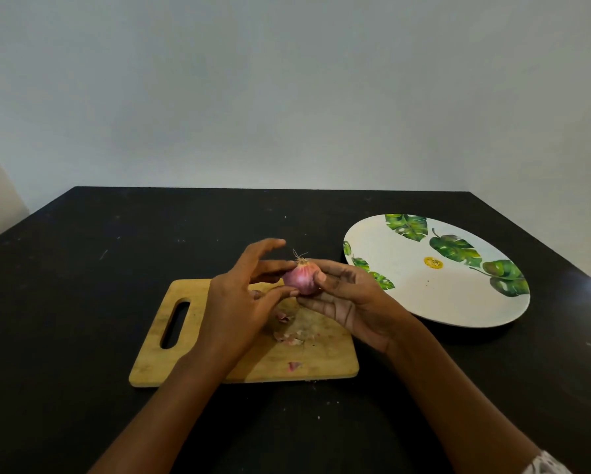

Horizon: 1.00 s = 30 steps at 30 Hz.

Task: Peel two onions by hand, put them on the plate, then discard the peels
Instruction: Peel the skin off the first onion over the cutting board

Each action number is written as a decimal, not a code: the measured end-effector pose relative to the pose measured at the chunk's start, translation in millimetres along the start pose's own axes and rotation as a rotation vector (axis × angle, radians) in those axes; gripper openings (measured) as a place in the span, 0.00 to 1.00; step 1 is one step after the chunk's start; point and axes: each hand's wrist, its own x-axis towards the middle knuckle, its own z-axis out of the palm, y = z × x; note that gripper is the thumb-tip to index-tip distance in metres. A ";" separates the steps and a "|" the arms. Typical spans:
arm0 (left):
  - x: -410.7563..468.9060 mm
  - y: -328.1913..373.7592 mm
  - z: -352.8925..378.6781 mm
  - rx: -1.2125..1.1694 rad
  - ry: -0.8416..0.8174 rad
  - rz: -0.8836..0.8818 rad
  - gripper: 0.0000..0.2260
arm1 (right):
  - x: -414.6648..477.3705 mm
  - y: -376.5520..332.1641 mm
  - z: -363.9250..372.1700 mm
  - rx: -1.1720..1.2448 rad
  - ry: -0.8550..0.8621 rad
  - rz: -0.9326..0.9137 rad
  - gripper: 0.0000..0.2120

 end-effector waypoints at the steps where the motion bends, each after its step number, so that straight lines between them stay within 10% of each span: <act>1: 0.5 -0.7 -1.2 -0.003 0.005 0.001 0.26 | 0.0 0.2 -0.2 -0.003 0.000 0.002 0.17; 23: -7.8 -6.5 13.7 0.224 -0.091 0.149 0.10 | 6.0 -2.7 -3.9 0.254 0.226 -0.015 0.23; 30: -6.1 -4.7 10.3 0.284 0.028 0.136 0.24 | 4.7 -4.2 1.4 0.303 0.279 -0.021 0.21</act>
